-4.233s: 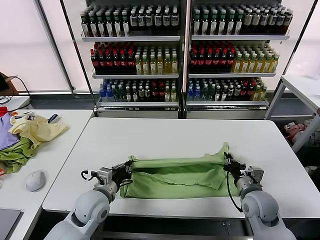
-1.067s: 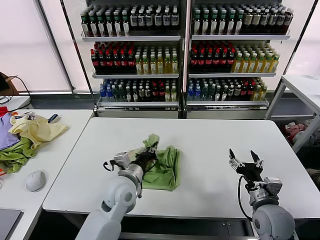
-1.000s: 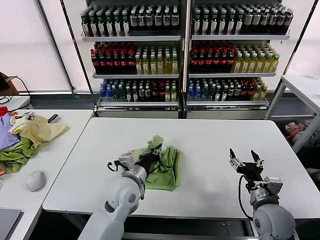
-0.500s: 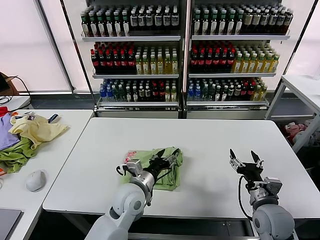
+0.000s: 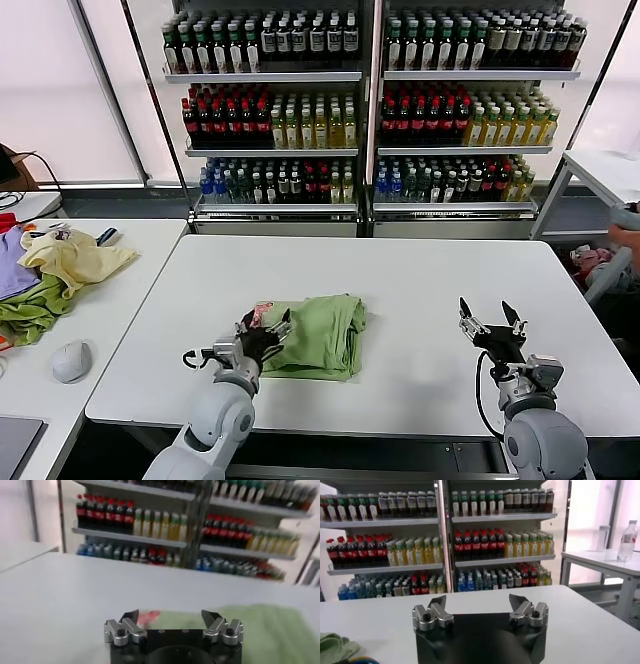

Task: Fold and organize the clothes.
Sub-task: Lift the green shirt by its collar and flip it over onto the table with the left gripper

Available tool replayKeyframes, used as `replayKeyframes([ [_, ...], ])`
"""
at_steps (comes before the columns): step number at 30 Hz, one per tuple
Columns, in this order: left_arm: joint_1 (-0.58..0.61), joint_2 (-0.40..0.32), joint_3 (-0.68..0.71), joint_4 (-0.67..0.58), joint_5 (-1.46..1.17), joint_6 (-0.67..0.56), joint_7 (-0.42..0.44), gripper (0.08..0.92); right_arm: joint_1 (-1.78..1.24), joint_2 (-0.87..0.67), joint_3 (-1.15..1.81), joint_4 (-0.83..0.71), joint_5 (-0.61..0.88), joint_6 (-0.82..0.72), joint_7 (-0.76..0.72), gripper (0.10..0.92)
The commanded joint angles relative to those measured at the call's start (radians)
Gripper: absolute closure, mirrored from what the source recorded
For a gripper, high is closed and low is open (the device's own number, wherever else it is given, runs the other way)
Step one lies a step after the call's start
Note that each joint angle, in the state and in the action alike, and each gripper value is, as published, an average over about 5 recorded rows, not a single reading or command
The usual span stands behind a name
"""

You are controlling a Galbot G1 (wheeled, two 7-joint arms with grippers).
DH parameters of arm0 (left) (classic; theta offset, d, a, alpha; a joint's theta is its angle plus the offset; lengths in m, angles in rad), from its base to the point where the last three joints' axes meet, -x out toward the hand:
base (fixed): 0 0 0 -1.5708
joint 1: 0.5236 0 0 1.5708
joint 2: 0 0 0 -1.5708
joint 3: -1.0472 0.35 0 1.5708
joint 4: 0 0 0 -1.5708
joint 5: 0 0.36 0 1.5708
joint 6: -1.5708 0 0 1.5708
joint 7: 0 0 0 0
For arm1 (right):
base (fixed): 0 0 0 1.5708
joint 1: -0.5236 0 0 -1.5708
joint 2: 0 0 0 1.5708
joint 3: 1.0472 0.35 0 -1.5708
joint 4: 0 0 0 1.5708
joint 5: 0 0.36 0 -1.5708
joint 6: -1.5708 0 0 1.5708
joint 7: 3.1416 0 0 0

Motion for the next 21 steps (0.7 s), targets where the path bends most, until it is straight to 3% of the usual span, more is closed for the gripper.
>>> replayKeyframes([
  [1, 0.038, 0.033, -0.016, 0.057, 0.155, 0.049, -0.037, 0.177, -0.002, 0.001, 0.002, 0.002, -0.001, 0.000, 0.000, 0.203],
  [6, 0.025, 0.025, -0.003, 0.051, 0.116, 0.113, -0.042, 0.223, -0.005, 0.003, 0.004, 0.007, -0.001, 0.000, 0.000, 0.203],
  [21, 0.015, 0.019, -0.068, -0.010, -0.364, 0.155, -0.034, 0.649, 0.002, -0.002, 0.008, 0.016, 0.005, -0.001, 0.001, 0.203],
])
